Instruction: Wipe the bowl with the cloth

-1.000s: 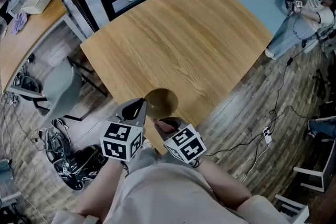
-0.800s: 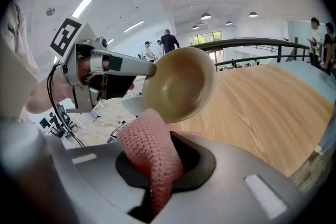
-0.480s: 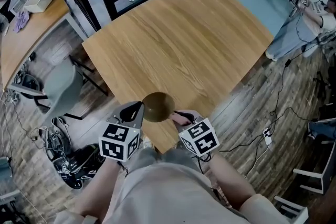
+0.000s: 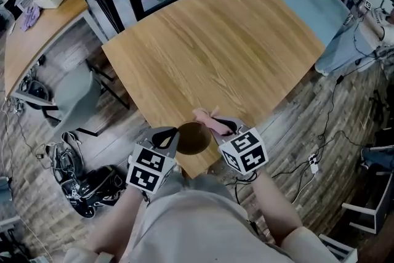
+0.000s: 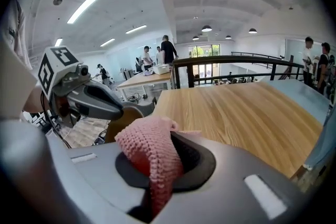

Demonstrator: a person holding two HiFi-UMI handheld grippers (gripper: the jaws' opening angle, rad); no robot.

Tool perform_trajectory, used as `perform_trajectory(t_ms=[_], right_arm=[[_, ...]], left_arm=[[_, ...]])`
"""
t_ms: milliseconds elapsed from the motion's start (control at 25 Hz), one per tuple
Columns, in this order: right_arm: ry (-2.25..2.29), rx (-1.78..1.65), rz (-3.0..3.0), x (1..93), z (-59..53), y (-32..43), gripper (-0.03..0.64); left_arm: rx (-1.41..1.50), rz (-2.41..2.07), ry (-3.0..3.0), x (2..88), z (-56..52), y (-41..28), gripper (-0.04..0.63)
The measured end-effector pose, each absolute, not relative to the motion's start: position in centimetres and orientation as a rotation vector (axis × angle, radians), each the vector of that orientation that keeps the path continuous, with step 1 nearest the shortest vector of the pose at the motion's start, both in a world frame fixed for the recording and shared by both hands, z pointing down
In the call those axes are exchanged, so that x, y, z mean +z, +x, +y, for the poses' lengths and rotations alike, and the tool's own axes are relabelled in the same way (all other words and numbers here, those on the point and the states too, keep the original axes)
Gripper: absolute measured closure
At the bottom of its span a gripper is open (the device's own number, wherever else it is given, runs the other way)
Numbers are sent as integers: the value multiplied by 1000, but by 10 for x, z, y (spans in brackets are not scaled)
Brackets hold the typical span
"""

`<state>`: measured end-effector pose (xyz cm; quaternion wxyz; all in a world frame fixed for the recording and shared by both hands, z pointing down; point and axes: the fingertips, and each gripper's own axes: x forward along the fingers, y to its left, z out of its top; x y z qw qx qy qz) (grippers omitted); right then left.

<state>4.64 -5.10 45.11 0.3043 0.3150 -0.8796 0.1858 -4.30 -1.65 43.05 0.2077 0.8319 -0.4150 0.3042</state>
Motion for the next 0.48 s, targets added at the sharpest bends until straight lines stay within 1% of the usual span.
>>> perform_trajectory(t_ms=[160,360,480], right_arm=[[797,491,-2398,437,-45,28,591],[704,498,-2480,421,-28,0,591],[728,499,-2499,417,-25,-4,591]], left_arm=[[905,-1107,2340,438,-3,-33,588],[860,-1084,2316,443,3,-26,589],[822,-1093,2283,448,2,-28,588]])
